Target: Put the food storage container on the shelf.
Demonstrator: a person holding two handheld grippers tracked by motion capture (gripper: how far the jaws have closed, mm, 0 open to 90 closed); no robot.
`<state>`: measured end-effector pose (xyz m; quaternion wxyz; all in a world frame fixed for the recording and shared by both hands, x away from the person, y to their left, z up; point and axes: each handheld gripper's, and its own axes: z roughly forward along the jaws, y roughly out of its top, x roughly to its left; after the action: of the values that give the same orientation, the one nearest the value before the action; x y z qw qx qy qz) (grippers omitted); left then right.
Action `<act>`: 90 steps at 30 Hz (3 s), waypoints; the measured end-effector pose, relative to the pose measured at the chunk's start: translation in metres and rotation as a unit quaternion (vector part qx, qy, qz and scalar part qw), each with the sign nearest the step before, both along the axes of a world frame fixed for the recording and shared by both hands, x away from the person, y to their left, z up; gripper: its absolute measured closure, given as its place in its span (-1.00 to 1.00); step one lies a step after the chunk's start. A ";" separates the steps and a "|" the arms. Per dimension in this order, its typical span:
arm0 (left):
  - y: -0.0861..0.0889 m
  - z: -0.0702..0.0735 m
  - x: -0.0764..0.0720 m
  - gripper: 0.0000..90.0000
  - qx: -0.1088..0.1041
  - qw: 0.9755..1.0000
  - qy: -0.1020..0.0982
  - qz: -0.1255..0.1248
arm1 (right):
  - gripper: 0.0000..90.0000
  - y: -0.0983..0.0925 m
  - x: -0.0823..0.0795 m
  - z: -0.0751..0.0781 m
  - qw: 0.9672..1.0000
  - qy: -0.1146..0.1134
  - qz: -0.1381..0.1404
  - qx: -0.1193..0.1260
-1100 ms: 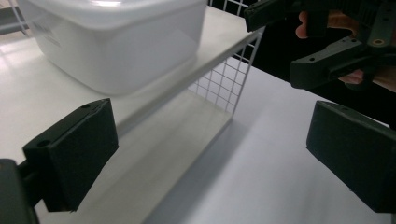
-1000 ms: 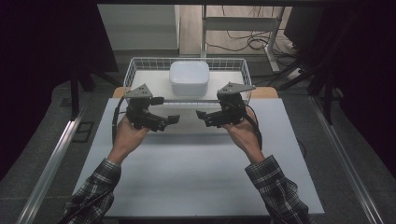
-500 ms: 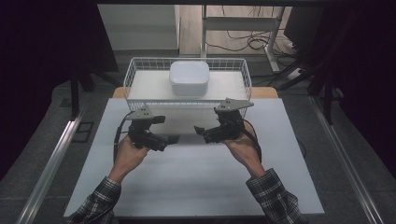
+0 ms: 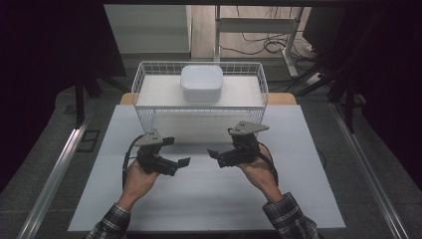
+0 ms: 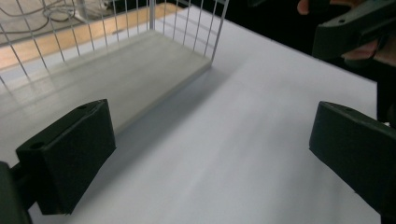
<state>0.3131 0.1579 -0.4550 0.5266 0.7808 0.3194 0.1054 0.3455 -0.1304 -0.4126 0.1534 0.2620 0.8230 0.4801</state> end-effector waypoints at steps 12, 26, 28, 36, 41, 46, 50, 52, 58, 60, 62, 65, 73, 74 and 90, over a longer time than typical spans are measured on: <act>-0.004 -0.018 -0.017 -0.95 0.017 1.000 0.007 0.005 | -0.99 -0.011 -0.015 -0.024 1.000 0.005 -0.005 -0.012; 0.000 -0.033 -0.035 -0.94 0.027 0.999 0.013 0.012 | -0.99 -0.019 -0.030 -0.042 1.000 0.011 0.000 -0.026; 0.001 -0.036 -0.036 -0.94 0.029 0.999 0.016 0.015 | -0.99 -0.023 -0.032 -0.044 0.999 0.011 -0.003 -0.030; 0.011 -0.042 -0.046 -0.94 0.036 0.999 0.018 0.028 | -1.00 -0.041 -0.040 -0.051 0.999 0.022 -0.019 -0.029; 0.021 -0.044 -0.054 -0.94 0.035 0.998 0.022 0.039 | -1.00 -0.054 -0.047 -0.054 0.999 0.022 -0.027 -0.033; 0.031 -0.047 -0.060 -0.94 0.040 0.998 0.026 0.050 | -1.00 -0.067 -0.053 -0.055 0.999 0.023 -0.037 -0.030; 0.040 -0.049 -0.065 -0.94 0.043 0.997 0.028 0.061 | -1.00 -0.074 -0.057 -0.057 0.998 0.024 -0.044 -0.031; 0.044 -0.049 -0.068 -0.94 0.046 0.996 0.029 0.066 | -1.00 -0.078 -0.059 -0.058 0.998 0.025 -0.048 -0.032; 0.056 -0.053 -0.076 -0.94 0.065 0.994 0.028 0.082 | -1.00 -0.088 -0.063 -0.060 0.997 0.026 -0.060 -0.035; 0.059 -0.054 -0.078 -0.94 0.069 0.993 0.029 0.087 | -1.00 -0.095 -0.065 -0.062 0.997 0.025 -0.068 -0.039; 0.062 -0.056 -0.080 -0.94 0.072 0.993 0.032 0.091 | -1.00 -0.097 -0.066 -0.063 0.996 0.026 -0.072 -0.039; 0.068 -0.058 -0.085 -0.94 0.073 0.992 0.035 0.098 | -1.00 -0.107 -0.069 -0.066 0.995 0.027 -0.085 -0.042; 0.082 -0.064 -0.097 -0.94 0.075 0.989 0.044 0.116 | -1.00 -0.123 -0.076 -0.072 0.992 0.031 -0.106 -0.053; 0.084 -0.066 -0.099 -0.94 0.075 0.989 0.046 0.118 | -1.00 -0.125 -0.077 -0.073 0.992 0.032 -0.108 -0.053; 0.095 -0.079 -0.106 -0.95 0.076 0.986 0.085 0.125 | -1.00 -0.149 -0.090 -0.090 0.985 0.069 -0.137 -0.080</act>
<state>0.2072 0.2532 -0.5343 0.4193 0.7785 0.4494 0.1274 0.2558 -0.2798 -0.5026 0.1810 0.3913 0.8240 0.3677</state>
